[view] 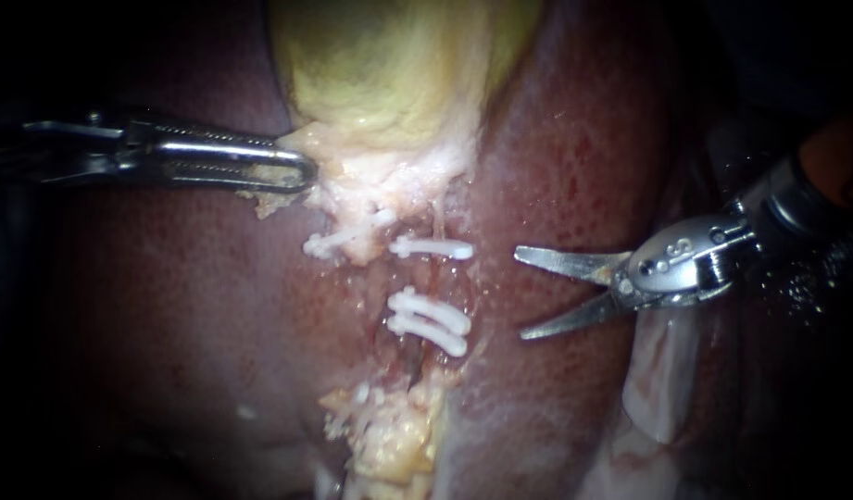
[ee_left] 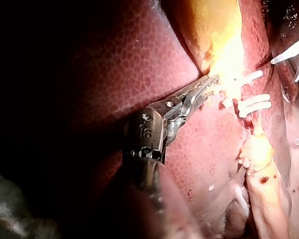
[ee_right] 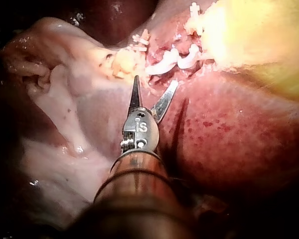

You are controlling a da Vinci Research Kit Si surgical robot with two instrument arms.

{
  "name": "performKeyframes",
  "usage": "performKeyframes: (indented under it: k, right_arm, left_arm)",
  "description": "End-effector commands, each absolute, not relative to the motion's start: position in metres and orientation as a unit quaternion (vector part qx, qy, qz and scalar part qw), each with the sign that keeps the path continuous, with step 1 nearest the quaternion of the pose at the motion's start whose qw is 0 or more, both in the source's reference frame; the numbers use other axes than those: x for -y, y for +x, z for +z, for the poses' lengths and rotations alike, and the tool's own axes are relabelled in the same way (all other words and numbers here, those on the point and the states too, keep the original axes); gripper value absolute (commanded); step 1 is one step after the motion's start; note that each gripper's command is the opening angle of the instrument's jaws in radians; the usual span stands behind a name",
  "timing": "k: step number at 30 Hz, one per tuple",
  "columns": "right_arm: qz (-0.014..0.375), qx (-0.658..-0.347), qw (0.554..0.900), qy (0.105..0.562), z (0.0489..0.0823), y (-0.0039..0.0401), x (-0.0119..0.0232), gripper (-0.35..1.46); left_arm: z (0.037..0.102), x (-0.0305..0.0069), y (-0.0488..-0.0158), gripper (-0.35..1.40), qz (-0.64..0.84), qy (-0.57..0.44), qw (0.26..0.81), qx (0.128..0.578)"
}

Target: Go to the cutting position right tube

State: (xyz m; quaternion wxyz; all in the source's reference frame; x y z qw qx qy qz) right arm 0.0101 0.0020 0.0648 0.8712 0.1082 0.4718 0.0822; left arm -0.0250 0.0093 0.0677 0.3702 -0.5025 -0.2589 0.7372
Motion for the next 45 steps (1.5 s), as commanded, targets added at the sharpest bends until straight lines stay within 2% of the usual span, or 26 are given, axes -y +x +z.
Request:
performKeyframes:
  k: [1,4,9,12,21,35,39,45]
  right_arm:
    - [0.082,-0.472,0.871,0.11,0.0648,0.0101,-0.002,1.28]
    - [0.081,-0.473,0.87,0.112,0.0648,0.0102,-0.002,1.28]
    - [0.077,-0.478,0.867,0.121,0.065,0.011,-0.0018,1.28]
    - [0.073,-0.481,0.865,0.127,0.0655,0.0121,-0.0014,1.28]
    - [0.124,-0.479,0.849,0.187,0.0683,0.0173,0.0001,1.29]
    - [0.169,-0.481,0.824,0.246,0.071,0.0222,-0.0002,1.29]
    - [0.173,-0.495,0.809,0.264,0.0715,0.0229,-0.0005,1.29]
    - [0.15,-0.546,0.768,0.299,0.0718,0.0232,-0.0009,1.24]
  left_arm:
    - [0.0671,-0.0094,-0.0246,-0.35,0.737,-0.503,0.37,0.261]
    - [0.0648,-0.0101,-0.023,-0.35,0.735,-0.502,0.371,0.266]
    - [0.0605,-0.012,-0.0202,-0.35,0.733,-0.508,0.378,0.249]
    - [0.0598,-0.0122,-0.0202,-0.35,0.732,-0.509,0.378,0.248]
    - [0.0606,-0.0116,-0.0205,-0.35,0.733,-0.509,0.378,0.245]
    - [0.0606,-0.0116,-0.0206,-0.35,0.733,-0.509,0.378,0.245]
    - [0.0606,-0.0116,-0.0206,-0.35,0.733,-0.509,0.378,0.244]
    - [0.0606,-0.0116,-0.0207,-0.35,0.733,-0.509,0.378,0.244]
